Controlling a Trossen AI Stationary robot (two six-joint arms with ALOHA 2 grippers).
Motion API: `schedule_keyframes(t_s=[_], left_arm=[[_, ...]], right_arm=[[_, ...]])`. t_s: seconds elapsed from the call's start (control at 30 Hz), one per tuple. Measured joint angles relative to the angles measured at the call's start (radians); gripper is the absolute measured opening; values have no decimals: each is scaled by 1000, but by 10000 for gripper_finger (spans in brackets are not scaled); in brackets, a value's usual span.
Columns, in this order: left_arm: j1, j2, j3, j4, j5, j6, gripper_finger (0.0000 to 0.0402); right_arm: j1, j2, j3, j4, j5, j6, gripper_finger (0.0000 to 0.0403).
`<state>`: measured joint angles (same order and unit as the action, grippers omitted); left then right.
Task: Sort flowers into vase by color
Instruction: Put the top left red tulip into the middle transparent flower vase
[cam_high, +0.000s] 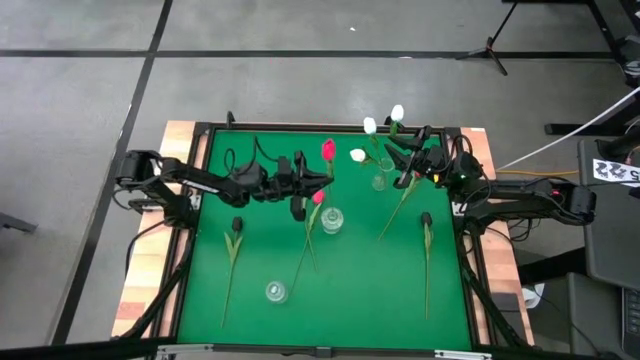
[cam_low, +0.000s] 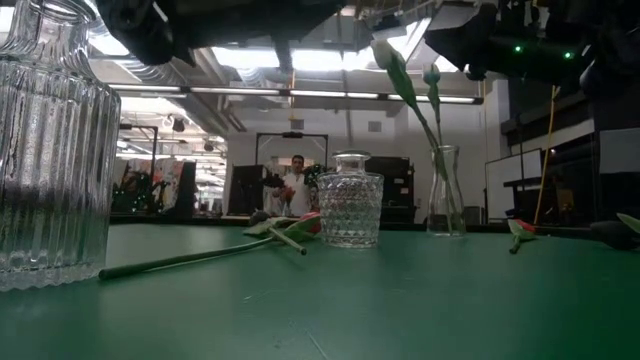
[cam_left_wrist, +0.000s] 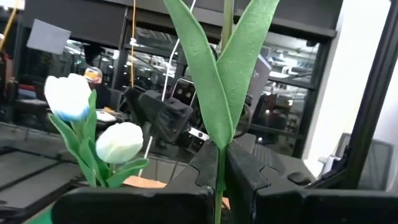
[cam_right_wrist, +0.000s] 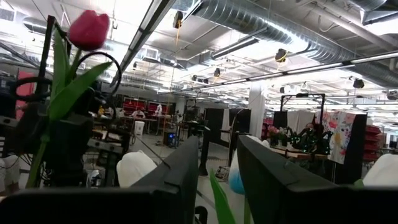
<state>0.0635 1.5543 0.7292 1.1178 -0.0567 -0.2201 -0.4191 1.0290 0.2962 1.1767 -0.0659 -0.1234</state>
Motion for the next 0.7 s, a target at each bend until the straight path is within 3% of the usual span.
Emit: schedule_keyframes(t_s=[0.43,0.7], left_arm=[[-11,10,2,-103,10,58,10],[-11,74,2,-85,10,65,10]], right_arm=[[0,0,0,0,-9,14,113],[0,0,0,-1,-74,19,113]])
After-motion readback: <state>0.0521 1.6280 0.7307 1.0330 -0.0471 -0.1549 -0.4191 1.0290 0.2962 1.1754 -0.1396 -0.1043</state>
